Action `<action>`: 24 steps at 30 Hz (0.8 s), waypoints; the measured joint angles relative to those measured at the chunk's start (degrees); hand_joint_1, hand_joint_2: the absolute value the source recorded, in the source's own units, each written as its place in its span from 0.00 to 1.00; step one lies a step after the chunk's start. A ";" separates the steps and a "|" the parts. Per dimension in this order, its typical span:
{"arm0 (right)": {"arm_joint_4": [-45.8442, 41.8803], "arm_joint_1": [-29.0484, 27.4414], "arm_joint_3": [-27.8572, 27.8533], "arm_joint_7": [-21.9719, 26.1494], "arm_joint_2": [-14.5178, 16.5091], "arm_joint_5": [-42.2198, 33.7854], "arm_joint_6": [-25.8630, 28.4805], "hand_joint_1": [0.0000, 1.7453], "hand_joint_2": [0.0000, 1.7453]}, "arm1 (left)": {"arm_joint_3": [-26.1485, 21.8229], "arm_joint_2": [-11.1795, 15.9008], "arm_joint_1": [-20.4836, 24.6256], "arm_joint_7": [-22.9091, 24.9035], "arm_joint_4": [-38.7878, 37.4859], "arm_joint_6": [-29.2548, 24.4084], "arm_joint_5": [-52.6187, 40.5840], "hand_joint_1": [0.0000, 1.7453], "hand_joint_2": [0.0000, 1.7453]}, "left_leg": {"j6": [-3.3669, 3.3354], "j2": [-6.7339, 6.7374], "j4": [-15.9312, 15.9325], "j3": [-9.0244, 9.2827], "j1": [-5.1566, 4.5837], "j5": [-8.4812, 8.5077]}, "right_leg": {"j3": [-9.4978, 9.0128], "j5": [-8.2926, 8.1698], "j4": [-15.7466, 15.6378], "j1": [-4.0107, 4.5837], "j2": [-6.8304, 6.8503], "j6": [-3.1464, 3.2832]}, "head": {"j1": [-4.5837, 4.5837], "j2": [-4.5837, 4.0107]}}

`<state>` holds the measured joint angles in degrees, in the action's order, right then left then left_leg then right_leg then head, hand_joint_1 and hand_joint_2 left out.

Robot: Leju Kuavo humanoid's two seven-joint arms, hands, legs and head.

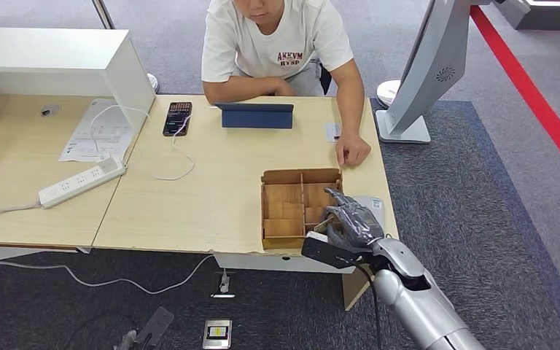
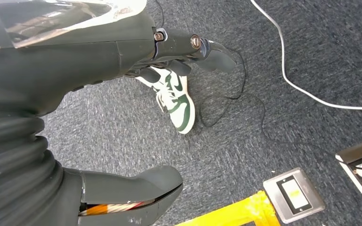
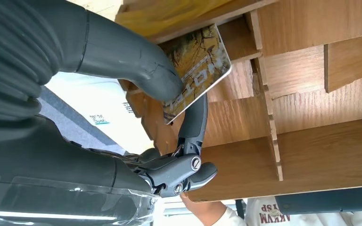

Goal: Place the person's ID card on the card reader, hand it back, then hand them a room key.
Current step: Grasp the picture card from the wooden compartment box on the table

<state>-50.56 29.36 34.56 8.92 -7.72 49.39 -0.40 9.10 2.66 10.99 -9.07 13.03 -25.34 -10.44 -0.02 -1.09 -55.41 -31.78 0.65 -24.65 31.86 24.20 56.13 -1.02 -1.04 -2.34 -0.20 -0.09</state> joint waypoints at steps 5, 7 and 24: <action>0.00 0.00 0.00 0.00 0.00 -0.02 -0.04 0.84 1.00 | 0.01 0.11 -0.01 0.00 0.00 0.08 0.00 0.00 1.00 | 0.00 0.00 0.00 0.00 0.00 0.00 | 0.00 0.00 0.00 0.00 0.00 0.00 | -0.01 0.00; 0.00 0.00 0.00 0.00 0.00 -0.02 -0.05 0.82 1.00 | 0.01 0.14 -0.01 0.00 0.00 0.19 0.05 0.00 1.00 | 0.00 0.00 0.00 0.00 0.00 0.00 | 0.00 0.00 0.00 0.00 0.00 0.00 | -0.01 0.00; -4.27 -0.36 -0.25 -1.79 -0.22 -1.87 1.83 1.00 1.00 | 0.02 0.28 -0.04 -0.80 0.00 -1.29 1.54 0.00 1.00 | 0.00 0.01 0.00 0.00 0.00 0.00 | 0.00 0.00 0.00 0.00 0.00 0.00 | -0.01 0.00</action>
<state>-54.82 29.00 34.31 7.13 -7.94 47.52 1.43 9.13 2.94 10.95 -9.87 13.03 -26.63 -8.90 -0.02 -1.09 -55.41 -31.77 0.65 -24.65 31.86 24.20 56.13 -1.02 -1.04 -2.34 -0.20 -0.09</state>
